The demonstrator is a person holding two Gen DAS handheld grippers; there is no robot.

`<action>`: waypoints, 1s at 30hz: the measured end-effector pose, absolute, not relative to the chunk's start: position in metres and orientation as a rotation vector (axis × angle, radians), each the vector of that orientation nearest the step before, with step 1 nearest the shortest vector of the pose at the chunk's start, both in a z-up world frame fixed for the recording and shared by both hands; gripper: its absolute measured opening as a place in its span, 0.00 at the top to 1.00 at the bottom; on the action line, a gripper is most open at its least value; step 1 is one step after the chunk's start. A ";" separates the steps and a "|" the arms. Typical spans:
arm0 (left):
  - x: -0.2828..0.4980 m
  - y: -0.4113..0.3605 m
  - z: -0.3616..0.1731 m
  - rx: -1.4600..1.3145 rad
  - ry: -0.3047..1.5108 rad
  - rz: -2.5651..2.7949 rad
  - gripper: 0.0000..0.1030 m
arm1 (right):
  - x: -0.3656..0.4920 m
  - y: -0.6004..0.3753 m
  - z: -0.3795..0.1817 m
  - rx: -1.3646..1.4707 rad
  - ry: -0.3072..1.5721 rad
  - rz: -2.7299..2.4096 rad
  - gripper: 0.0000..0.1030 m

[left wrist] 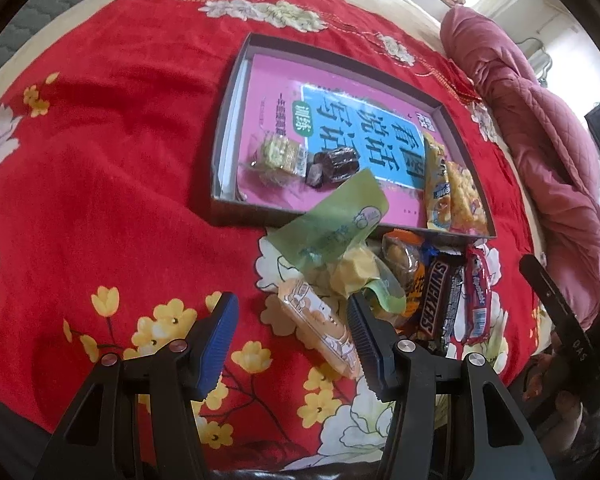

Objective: Organize snacks
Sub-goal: 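Grasp the red bar wrapper with the right gripper while the left gripper grasps the cream bread packet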

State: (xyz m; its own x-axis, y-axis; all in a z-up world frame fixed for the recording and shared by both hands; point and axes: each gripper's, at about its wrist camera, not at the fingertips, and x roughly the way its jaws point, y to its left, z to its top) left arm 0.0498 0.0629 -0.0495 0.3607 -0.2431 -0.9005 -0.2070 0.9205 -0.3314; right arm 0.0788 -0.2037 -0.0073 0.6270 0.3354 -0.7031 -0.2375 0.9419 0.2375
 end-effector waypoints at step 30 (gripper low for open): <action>0.048 0.072 -0.080 -0.629 1.246 -0.088 0.44 | 0.086 -0.205 -0.050 0.099 1.030 0.254 0.33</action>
